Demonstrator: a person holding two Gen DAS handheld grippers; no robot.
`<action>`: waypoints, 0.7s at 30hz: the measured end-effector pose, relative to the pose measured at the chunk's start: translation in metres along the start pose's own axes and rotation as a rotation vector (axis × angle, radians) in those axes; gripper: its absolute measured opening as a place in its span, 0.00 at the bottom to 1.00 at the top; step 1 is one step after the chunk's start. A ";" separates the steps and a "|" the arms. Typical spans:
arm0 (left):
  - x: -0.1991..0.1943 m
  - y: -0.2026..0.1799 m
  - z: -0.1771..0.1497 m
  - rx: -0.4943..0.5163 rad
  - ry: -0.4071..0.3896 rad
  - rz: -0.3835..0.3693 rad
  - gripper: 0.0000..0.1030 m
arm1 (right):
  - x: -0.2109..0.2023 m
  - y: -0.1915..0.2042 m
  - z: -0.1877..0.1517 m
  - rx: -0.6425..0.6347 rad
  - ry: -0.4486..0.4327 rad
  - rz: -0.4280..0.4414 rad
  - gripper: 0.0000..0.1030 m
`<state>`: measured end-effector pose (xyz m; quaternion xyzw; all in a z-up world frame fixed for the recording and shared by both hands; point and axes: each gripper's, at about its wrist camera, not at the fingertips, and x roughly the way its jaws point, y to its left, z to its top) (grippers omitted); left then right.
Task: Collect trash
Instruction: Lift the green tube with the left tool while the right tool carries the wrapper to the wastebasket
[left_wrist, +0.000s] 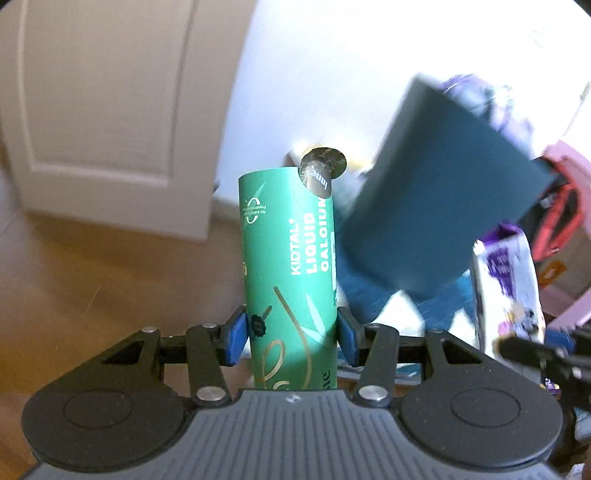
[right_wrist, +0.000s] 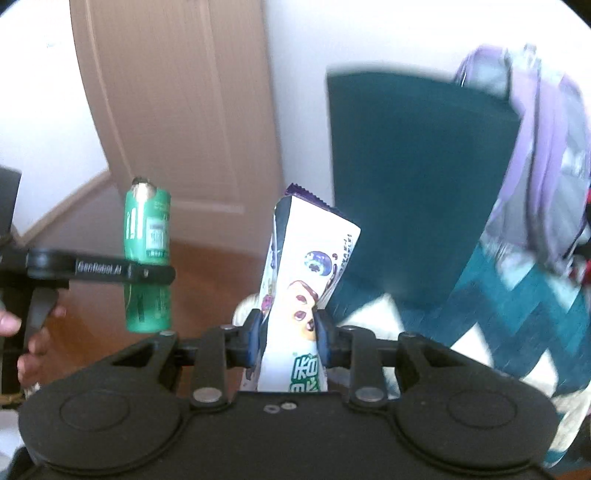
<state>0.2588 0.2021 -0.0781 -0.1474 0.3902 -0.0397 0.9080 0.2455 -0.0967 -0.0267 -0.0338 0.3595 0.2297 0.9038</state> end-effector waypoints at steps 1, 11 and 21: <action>-0.008 -0.009 0.008 0.010 -0.019 -0.011 0.48 | -0.008 -0.002 0.008 -0.001 -0.029 -0.008 0.27; -0.056 -0.104 0.121 0.106 -0.206 -0.111 0.48 | -0.058 -0.065 0.124 0.016 -0.311 -0.124 0.28; -0.014 -0.179 0.203 0.163 -0.195 -0.133 0.48 | -0.026 -0.103 0.178 -0.016 -0.398 -0.239 0.29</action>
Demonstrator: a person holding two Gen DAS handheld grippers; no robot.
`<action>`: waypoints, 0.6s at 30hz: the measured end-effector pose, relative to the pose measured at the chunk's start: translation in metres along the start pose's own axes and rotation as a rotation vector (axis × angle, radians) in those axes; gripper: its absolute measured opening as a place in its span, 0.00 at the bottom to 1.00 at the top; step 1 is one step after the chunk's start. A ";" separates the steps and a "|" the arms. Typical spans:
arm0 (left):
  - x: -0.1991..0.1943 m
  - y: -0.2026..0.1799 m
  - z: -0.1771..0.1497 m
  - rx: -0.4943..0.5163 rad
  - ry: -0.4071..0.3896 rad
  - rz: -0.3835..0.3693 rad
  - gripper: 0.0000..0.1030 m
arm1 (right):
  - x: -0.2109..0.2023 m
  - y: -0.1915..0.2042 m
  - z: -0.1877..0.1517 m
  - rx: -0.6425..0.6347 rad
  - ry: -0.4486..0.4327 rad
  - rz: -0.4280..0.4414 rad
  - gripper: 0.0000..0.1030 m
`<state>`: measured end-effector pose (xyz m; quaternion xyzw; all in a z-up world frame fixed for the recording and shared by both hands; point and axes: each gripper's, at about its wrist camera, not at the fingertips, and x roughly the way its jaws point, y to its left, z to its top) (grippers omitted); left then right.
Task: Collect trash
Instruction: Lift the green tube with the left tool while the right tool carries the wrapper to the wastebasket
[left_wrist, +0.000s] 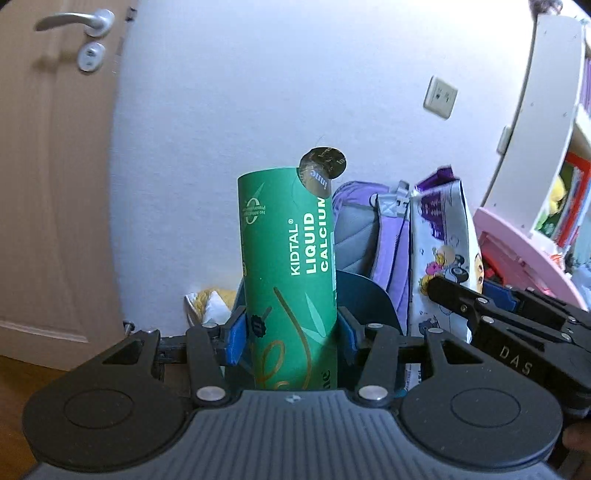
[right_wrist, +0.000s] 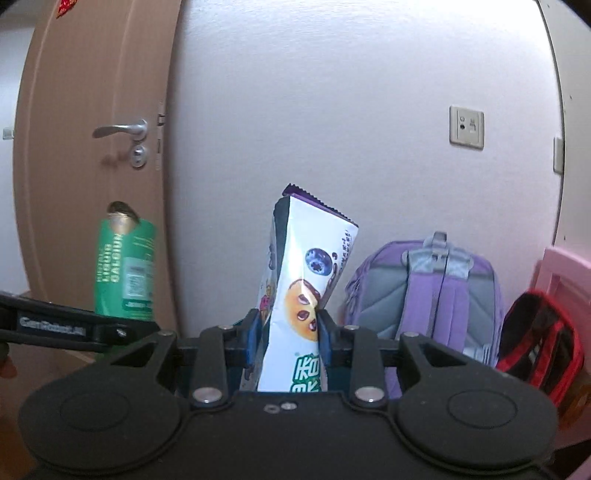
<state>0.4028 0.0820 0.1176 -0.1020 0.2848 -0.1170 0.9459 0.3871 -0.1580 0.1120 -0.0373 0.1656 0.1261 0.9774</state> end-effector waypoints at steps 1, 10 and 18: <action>0.012 -0.003 0.003 0.005 0.007 0.012 0.48 | 0.006 -0.001 0.001 0.003 0.000 -0.003 0.29; 0.109 -0.007 0.006 0.000 0.131 0.074 0.48 | 0.075 -0.012 -0.020 0.029 0.082 -0.024 0.30; 0.157 -0.014 -0.012 0.045 0.213 0.095 0.48 | 0.115 -0.029 -0.045 0.100 0.220 -0.012 0.36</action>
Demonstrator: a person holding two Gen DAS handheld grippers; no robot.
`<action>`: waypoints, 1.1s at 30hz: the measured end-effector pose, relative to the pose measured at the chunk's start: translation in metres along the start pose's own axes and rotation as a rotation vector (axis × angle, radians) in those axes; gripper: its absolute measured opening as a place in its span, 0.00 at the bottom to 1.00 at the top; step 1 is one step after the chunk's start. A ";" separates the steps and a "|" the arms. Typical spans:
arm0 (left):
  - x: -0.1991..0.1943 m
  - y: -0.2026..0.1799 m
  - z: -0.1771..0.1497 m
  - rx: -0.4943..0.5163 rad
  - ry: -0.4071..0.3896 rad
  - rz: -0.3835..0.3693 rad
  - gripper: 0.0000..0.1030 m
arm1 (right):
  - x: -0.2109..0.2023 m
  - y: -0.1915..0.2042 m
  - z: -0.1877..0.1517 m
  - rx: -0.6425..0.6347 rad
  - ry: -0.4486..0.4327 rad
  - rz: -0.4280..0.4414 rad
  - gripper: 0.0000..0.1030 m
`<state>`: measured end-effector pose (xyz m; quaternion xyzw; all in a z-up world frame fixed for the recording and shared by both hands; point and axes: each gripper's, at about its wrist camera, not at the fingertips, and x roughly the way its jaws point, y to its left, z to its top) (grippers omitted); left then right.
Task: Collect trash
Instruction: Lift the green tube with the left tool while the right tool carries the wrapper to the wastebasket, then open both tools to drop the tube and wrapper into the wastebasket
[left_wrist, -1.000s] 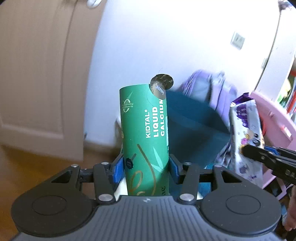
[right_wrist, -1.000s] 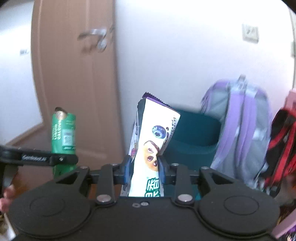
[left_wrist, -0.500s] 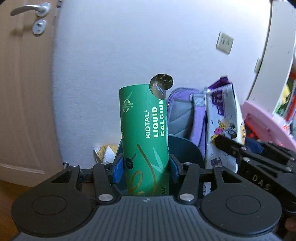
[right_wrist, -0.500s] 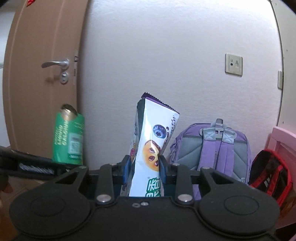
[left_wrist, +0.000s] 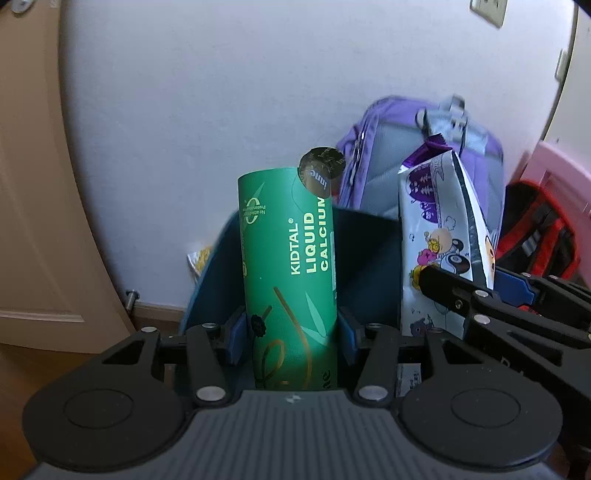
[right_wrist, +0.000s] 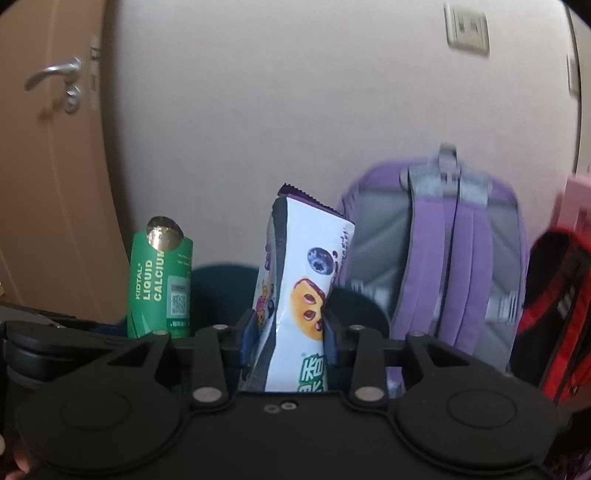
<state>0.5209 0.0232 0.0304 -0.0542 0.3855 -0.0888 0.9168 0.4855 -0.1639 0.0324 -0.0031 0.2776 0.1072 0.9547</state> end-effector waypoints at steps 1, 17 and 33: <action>0.005 0.000 -0.001 0.001 0.015 0.001 0.48 | 0.003 -0.001 -0.003 -0.010 0.016 -0.007 0.38; -0.015 0.006 -0.003 -0.002 0.002 0.036 0.71 | -0.023 0.002 -0.005 -0.038 0.013 0.036 0.78; -0.143 0.003 -0.051 0.035 -0.082 0.042 0.78 | -0.145 0.018 -0.029 -0.067 -0.014 0.070 0.82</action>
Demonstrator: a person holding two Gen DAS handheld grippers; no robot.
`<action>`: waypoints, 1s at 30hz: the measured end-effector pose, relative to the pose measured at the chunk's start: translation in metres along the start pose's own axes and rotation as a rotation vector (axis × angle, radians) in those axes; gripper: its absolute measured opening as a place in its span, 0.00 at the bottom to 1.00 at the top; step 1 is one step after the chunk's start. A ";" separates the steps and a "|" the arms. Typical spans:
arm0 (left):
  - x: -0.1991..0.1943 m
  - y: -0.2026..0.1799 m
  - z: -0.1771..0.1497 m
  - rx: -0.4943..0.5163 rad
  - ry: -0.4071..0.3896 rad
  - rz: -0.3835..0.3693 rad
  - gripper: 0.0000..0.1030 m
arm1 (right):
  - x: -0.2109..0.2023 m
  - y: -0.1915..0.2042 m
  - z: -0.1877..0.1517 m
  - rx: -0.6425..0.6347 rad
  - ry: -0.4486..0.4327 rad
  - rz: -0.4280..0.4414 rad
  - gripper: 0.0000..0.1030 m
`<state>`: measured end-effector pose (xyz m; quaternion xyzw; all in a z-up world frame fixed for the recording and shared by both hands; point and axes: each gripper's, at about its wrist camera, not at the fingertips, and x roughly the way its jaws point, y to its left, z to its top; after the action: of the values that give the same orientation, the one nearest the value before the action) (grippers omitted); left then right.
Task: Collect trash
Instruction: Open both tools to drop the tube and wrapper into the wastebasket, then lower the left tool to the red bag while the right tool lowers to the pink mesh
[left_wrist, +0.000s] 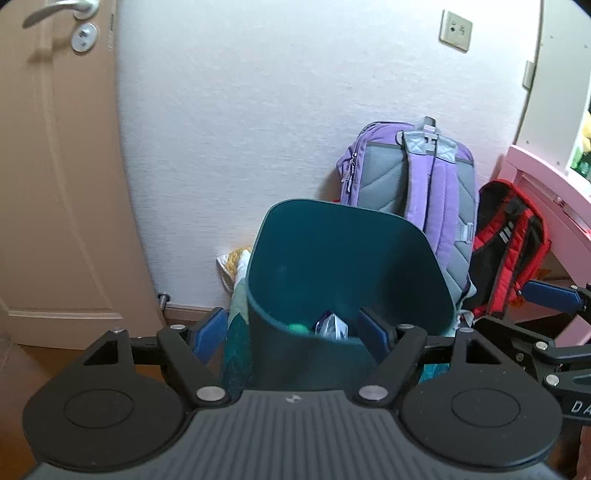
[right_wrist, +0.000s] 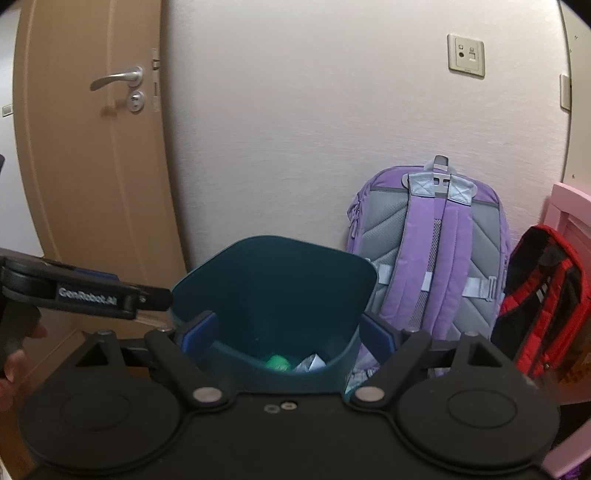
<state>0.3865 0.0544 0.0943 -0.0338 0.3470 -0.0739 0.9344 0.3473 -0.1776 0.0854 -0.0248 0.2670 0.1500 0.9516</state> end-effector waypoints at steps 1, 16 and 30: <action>-0.009 0.000 -0.005 0.003 -0.005 0.000 0.79 | -0.008 0.003 -0.003 -0.003 0.001 0.002 0.82; -0.088 0.012 -0.084 0.025 0.007 -0.029 0.92 | -0.083 0.041 -0.070 -0.005 0.009 0.074 0.96; -0.049 0.051 -0.188 -0.063 0.081 -0.002 0.98 | -0.031 0.046 -0.184 0.070 0.191 0.096 1.00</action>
<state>0.2326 0.1106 -0.0220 -0.0605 0.3866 -0.0650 0.9180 0.2161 -0.1655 -0.0547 0.0069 0.3625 0.1830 0.9138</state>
